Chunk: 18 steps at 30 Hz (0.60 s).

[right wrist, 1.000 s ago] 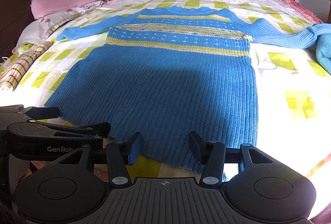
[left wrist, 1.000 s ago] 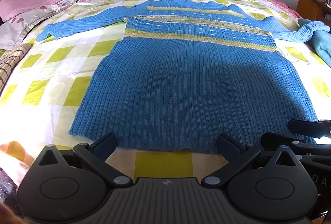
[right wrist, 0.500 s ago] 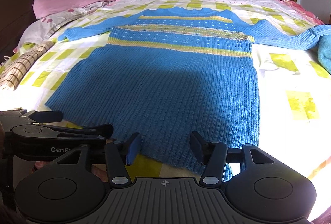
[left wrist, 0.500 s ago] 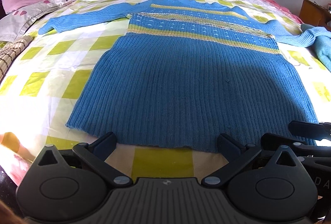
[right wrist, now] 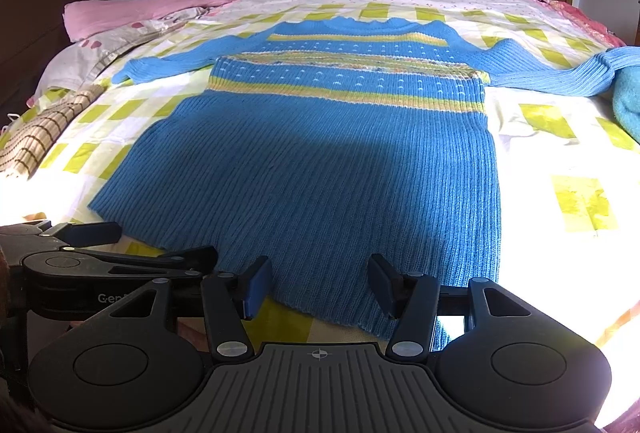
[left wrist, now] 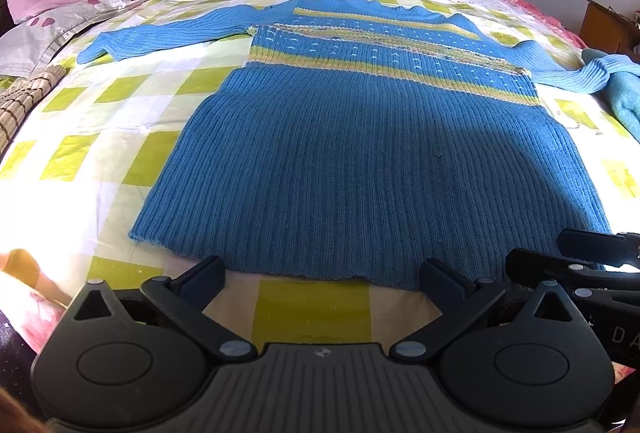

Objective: Fold small clothes

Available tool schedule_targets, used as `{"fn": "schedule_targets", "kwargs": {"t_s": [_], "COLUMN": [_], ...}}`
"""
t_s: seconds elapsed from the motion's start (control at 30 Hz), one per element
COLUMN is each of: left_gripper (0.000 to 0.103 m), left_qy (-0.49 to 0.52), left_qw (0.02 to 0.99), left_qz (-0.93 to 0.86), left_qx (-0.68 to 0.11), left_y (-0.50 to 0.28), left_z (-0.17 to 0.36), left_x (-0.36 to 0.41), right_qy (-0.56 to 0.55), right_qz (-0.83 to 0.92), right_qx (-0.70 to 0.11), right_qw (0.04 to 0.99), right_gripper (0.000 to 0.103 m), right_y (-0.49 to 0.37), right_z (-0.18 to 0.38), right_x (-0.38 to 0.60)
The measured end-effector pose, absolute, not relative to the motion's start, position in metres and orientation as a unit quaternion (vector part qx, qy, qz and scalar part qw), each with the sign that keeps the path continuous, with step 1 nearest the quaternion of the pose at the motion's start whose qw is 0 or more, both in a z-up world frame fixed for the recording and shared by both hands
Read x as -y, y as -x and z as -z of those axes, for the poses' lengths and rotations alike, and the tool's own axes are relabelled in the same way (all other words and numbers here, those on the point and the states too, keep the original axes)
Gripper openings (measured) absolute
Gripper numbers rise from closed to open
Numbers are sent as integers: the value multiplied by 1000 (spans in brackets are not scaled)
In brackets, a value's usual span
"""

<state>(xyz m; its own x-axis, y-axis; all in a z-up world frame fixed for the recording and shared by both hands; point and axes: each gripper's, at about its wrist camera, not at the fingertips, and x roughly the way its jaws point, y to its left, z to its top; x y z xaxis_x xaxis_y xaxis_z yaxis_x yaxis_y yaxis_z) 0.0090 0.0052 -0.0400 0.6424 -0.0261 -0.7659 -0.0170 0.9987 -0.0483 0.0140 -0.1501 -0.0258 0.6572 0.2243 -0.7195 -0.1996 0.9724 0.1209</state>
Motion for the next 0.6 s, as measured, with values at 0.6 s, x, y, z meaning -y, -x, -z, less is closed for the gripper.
{"fn": "schedule_targets", "kwargs": {"t_s": [0.6], "left_gripper": [103], "left_qy": [-33], "left_qw": [937], "left_qz": [18], "left_qx": [-347], "left_y": [-19], "left_z": [-7], "left_x": [13], "right_qy": [-39], "right_qz": [-98], "right_qx": [-356], "right_qw": [929], "right_gripper": [53], "right_y": [-31], "right_z": [6], "right_x": [179]}}
